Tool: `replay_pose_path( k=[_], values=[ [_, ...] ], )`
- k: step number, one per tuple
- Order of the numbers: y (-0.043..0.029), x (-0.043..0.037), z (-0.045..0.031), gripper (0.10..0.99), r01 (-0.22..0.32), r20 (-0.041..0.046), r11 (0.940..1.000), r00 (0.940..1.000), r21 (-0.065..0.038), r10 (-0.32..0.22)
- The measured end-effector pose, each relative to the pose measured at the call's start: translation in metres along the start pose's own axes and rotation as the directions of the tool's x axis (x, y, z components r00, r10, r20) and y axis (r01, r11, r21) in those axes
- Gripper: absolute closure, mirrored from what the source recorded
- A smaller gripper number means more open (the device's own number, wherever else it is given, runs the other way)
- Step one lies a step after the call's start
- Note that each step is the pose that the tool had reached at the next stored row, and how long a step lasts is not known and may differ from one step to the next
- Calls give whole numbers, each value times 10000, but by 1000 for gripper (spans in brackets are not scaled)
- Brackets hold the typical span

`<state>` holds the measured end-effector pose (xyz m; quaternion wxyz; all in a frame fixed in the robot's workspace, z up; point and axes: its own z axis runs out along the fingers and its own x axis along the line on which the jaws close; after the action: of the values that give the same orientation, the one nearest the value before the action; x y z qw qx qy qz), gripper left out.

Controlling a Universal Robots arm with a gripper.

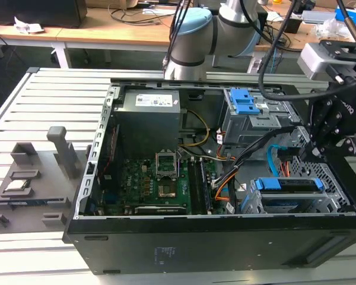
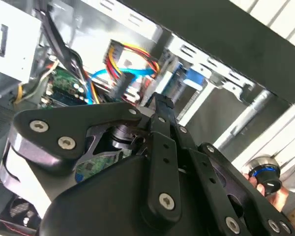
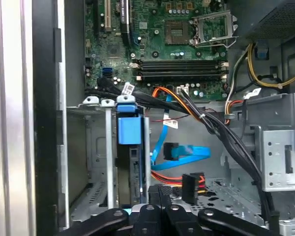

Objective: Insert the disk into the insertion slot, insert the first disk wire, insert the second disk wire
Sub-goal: 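Insert the first disk wire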

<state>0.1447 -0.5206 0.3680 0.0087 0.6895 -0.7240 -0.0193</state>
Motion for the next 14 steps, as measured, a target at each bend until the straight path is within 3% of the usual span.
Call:
replay_pose_path(
  k=[2,4,10,11,12,14],
  values=[
    [6,-125,2,980,-3,-33,10000,10000,2,3],
    [14,-300,10,980,-2,-44,10000,10000,2,2],
    [14,-301,12,973,-2,-48,10000,10000,2,2],
    [14,-301,12,918,-3,-48,10000,10000,2,3],
    [14,-301,12,918,-3,-47,10000,10000,2,3],
    [14,-301,12,792,-3,-48,10000,10000,2,3]
  ],
)
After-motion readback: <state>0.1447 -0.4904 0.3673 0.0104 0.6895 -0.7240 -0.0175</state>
